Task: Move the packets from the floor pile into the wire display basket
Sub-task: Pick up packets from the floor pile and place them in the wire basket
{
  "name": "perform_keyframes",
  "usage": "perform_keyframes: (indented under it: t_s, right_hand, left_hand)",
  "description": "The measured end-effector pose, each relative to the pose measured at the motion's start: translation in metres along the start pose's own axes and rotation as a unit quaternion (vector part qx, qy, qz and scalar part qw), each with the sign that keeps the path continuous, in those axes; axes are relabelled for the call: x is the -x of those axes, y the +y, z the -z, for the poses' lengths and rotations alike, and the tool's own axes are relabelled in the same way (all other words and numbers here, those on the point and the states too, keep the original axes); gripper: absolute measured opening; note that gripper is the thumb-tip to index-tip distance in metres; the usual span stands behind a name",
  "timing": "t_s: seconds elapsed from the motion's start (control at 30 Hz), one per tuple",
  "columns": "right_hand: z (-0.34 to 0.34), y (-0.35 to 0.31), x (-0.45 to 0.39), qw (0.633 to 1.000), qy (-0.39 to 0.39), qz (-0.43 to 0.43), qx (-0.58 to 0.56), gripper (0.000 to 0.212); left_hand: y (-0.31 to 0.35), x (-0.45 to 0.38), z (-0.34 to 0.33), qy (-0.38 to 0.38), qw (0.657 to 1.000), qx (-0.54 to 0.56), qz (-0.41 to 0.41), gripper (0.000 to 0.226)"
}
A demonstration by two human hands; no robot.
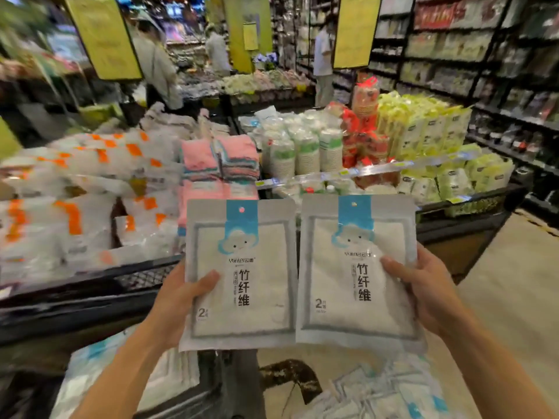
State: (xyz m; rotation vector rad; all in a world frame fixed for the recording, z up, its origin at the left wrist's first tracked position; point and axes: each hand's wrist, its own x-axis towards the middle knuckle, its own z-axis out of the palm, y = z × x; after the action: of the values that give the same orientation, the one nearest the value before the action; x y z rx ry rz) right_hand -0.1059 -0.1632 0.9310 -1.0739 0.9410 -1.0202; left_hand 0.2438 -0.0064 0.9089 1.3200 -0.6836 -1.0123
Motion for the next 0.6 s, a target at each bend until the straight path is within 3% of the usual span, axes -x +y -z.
perform_keyframes:
  t_s: [0.37,0.5,0.6]
  right_hand:
    - [-0.136,0.035,0.023,0.977,-0.203,-0.069,0.011,0.032]
    - [-0.195,0.051,0.033,0.962,-0.263,-0.076,0.012,0.034]
    - [-0.241,0.068,0.036,0.95,-0.3,-0.085,0.014,0.038]
  left_hand:
    - [0.003,0.159,0.116,0.232,0.972,0.039,-0.028,0.11]
    - [-0.001,0.193,0.157,0.279,0.958,0.059,-0.03,0.06]
    - [-0.005,0.213,0.196,0.287,0.956,0.055,-0.035,0.056]
